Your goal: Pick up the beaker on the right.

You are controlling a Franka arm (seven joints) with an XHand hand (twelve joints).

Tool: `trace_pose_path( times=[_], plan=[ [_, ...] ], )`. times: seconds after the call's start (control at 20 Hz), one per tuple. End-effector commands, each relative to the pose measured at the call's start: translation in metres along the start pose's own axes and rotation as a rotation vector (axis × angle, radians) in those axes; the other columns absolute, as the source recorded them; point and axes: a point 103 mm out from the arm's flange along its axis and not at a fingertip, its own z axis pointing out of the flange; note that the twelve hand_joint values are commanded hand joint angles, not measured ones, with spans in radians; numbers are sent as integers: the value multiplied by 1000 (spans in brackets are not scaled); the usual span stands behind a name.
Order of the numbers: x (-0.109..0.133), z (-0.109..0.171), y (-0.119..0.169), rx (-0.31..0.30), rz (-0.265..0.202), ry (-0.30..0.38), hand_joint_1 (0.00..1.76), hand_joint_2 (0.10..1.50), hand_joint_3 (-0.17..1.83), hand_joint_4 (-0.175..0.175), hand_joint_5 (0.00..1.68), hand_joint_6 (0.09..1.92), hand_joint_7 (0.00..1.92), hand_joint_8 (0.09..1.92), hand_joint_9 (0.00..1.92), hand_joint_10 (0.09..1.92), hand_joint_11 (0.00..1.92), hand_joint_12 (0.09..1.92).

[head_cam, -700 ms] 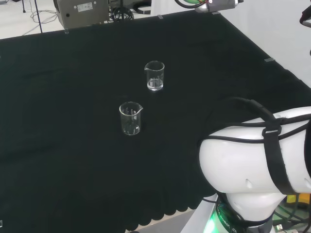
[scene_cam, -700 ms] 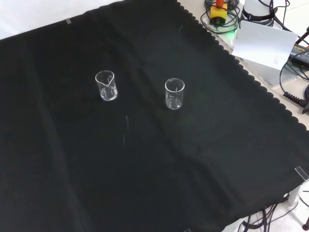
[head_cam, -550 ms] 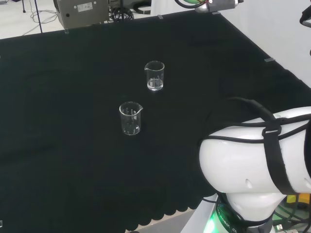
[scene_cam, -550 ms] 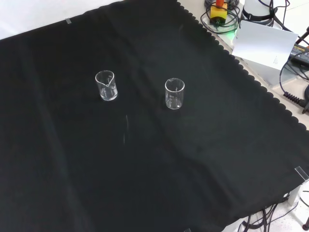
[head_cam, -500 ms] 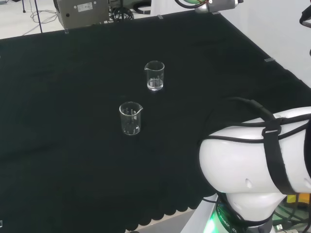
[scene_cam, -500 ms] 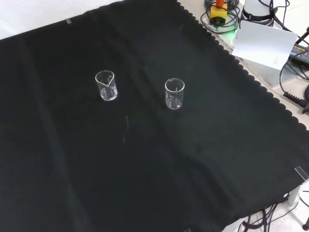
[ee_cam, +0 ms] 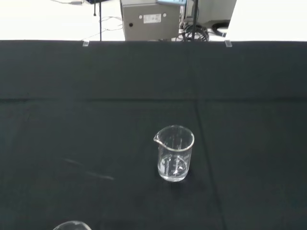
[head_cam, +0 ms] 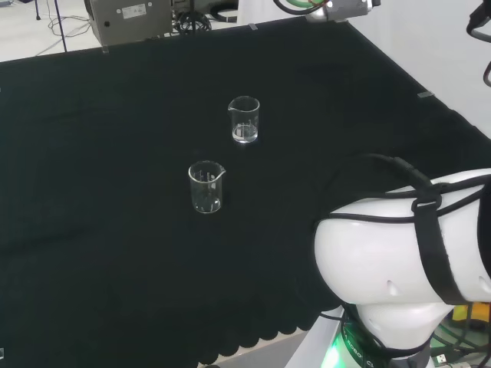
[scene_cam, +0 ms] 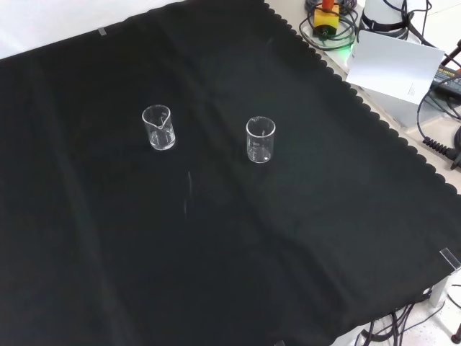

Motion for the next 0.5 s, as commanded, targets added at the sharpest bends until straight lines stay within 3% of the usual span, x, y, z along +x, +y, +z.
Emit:
trace_pose_path(
  times=[0.05, 0.5],
  plan=[
    [-17, 9, 10, 11, 54, 0, 35, 1232, 334, -27, 293, 87, 93, 535, 193, 674, 0, 1267],
    [-27, 52, 48, 46, 89, 59, 155, 1189, 284, -35, 327, 87, 164, 622, 261, 696, 0, 1340]
  ],
)
